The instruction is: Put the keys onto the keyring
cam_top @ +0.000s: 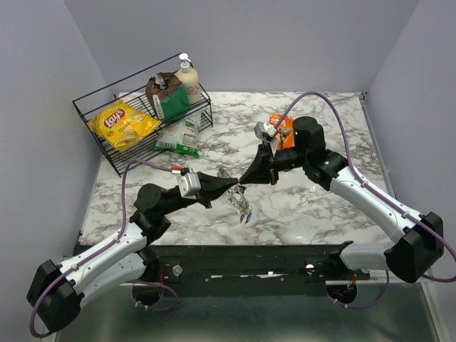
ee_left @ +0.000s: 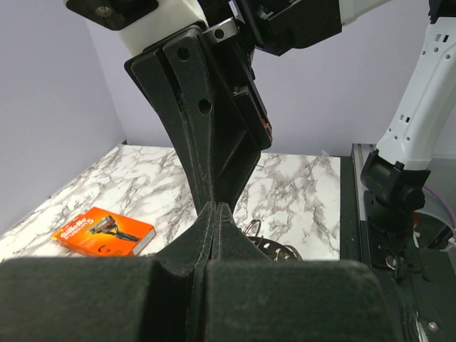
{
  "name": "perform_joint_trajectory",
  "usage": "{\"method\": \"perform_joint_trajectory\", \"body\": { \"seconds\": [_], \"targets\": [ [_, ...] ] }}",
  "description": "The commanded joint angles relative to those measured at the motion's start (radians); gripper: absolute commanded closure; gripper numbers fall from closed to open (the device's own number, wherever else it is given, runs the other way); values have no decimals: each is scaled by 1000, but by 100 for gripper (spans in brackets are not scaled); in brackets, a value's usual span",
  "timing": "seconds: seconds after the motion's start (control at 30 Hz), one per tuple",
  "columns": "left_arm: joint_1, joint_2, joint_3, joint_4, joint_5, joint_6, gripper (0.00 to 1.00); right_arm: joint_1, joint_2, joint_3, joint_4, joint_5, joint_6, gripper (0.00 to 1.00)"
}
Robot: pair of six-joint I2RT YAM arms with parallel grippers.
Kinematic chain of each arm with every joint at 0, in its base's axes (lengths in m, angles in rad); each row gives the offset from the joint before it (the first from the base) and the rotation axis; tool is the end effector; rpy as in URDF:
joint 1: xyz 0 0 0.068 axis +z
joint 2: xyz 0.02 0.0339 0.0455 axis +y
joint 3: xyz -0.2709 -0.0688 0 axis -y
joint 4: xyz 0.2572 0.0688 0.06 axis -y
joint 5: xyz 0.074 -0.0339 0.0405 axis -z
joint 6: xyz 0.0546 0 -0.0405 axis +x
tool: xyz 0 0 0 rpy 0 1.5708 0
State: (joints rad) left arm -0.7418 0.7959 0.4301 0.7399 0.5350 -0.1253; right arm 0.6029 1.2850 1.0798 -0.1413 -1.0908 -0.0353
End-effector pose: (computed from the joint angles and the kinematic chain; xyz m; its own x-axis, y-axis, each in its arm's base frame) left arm 0.1321 -0.1588 0.3153 0.1509 -0.2841 -0.9468 0.9575 0.2803 0.0685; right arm 0.2204 0.2106 0.3461 -0.2461 -0.1892 -0.9506 -0.9583 -0.0994 0.2678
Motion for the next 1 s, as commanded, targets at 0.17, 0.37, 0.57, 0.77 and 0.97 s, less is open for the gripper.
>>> {"method": "perform_joint_trajectory", "body": {
  "seconds": [0.17,0.37,0.57,0.77,0.97],
  "targets": [
    [-5,2,19,125,5,-10,100,31,20,-21,68,-9,32,99],
    [-5,-9,19,118,-1,-7,100,32,19,-26,59,17,26,99],
    [-5,-11,18,115,-3,-7,100,32,16,-31,49,26,21,96],
    [-5,-32,13,78,-18,12,100,32,-29,-57,48,81,8,74],
    [-5,-64,7,36,-33,27,100,32,-75,-75,48,164,8,55]
  ]
}}
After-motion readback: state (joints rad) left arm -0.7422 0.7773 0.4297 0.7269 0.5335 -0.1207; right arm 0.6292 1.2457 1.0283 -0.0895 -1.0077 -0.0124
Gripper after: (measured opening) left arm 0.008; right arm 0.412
